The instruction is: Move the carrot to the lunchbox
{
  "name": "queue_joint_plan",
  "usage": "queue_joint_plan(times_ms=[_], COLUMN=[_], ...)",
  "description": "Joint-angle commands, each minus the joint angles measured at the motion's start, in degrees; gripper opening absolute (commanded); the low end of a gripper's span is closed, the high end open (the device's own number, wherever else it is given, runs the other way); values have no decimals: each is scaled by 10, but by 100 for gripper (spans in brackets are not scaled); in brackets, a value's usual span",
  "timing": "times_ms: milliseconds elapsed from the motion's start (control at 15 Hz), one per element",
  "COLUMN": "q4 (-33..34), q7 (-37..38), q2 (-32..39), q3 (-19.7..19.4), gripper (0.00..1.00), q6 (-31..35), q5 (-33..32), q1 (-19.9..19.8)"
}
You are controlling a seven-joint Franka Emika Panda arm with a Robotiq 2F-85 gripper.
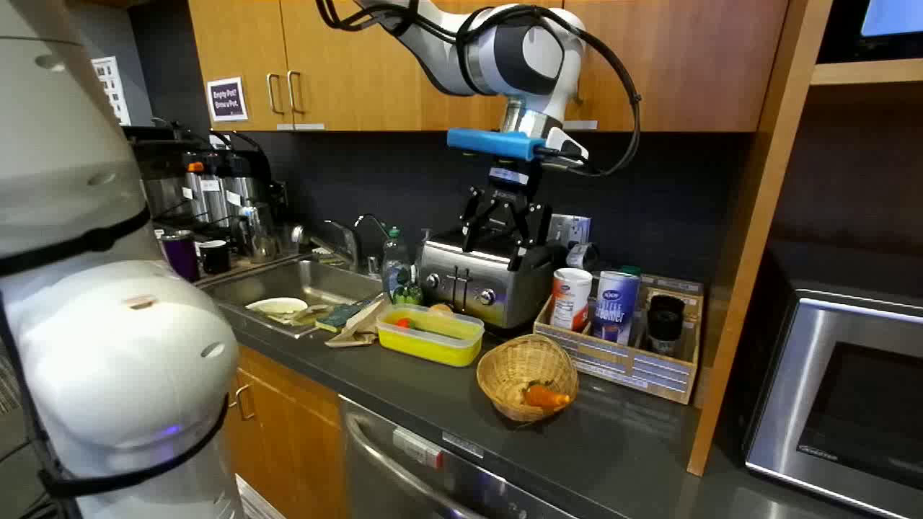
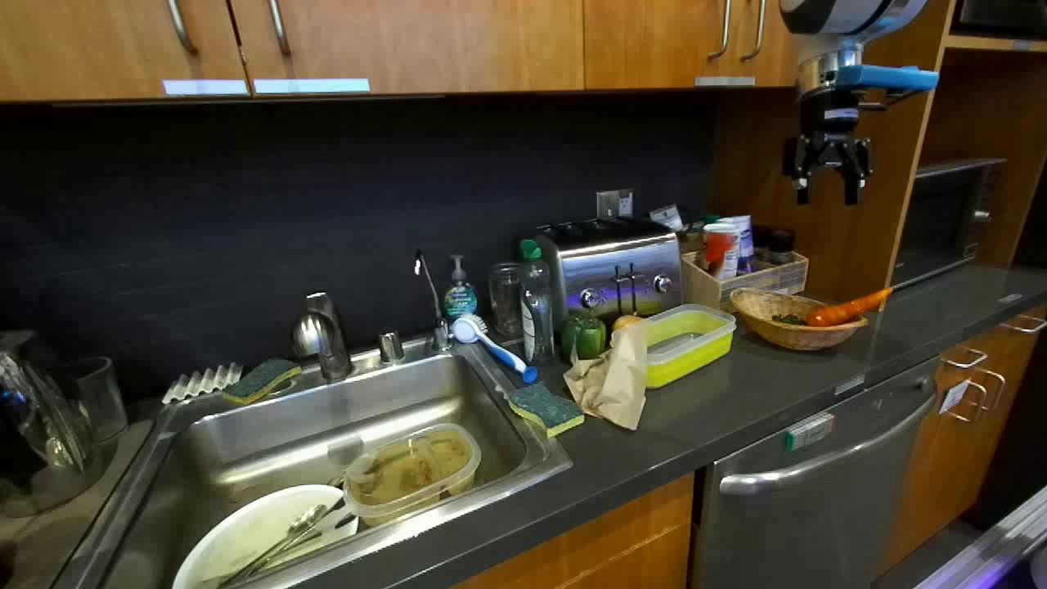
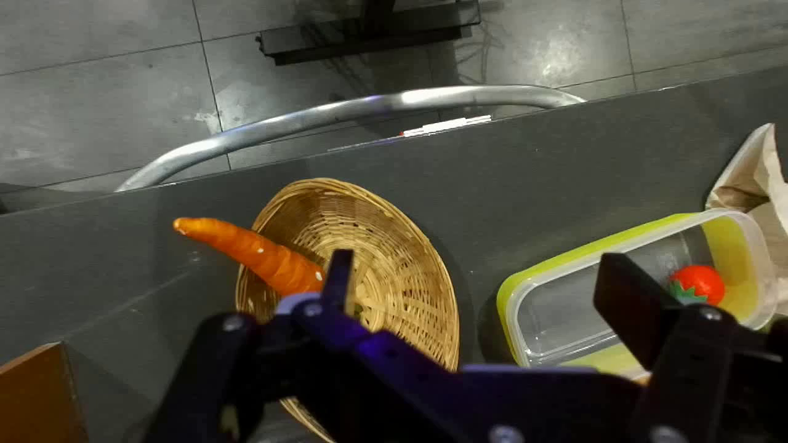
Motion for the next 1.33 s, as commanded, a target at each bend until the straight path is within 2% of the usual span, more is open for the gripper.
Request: queue_joint_plan(times_ms=[0, 1000, 1267], q4=[1, 1, -44], q7=[-1, -1, -45], q2=[1, 1, -39], q3=[8, 8, 2], gripper=[100, 100, 100], q6=[-1, -1, 31], q5=[1, 1, -7], q1=[-8, -8, -12])
